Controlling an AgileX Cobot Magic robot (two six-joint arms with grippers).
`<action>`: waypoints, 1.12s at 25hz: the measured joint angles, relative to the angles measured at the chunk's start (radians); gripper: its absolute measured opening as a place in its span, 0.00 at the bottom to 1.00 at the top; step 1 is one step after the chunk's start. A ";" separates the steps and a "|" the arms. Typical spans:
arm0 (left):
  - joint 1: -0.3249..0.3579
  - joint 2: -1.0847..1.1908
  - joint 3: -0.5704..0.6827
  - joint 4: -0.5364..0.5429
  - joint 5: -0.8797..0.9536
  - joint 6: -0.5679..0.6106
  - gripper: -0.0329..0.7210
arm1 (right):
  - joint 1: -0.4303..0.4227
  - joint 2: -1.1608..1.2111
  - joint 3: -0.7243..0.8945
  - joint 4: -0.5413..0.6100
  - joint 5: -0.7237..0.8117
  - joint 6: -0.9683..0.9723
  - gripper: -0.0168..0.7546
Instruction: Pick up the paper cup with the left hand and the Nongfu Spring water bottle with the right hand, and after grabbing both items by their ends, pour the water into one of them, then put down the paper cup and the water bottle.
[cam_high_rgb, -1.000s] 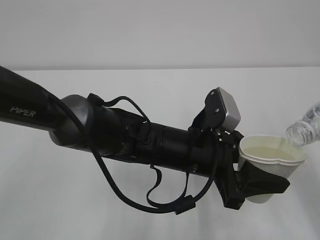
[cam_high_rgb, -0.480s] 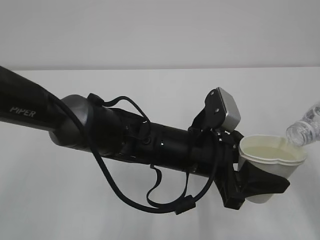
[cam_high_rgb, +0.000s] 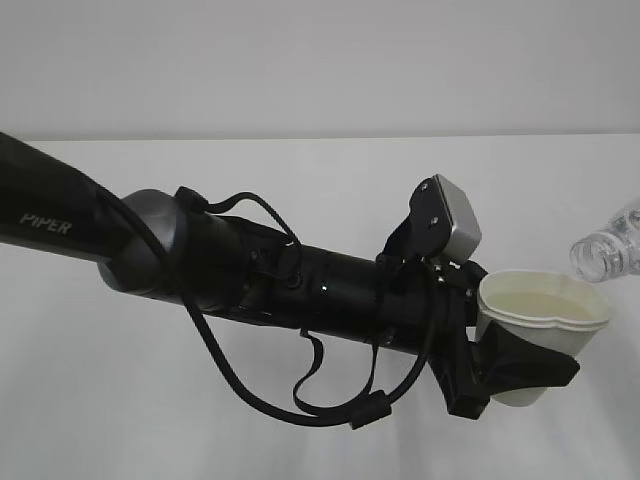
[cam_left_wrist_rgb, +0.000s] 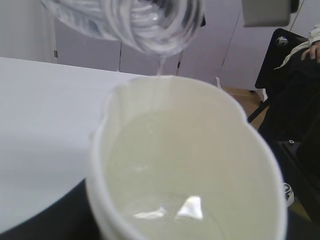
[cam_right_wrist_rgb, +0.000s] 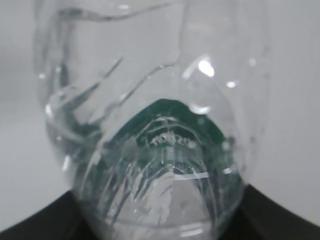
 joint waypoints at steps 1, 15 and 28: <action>0.000 0.000 0.000 0.000 0.000 0.000 0.59 | 0.000 0.000 0.000 0.000 0.000 0.004 0.54; 0.000 0.000 0.000 -0.023 0.000 0.000 0.59 | 0.000 -0.002 0.000 0.000 -0.016 0.178 0.54; 0.000 0.000 0.000 -0.031 0.000 0.000 0.59 | 0.000 -0.002 -0.001 0.000 -0.016 0.276 0.54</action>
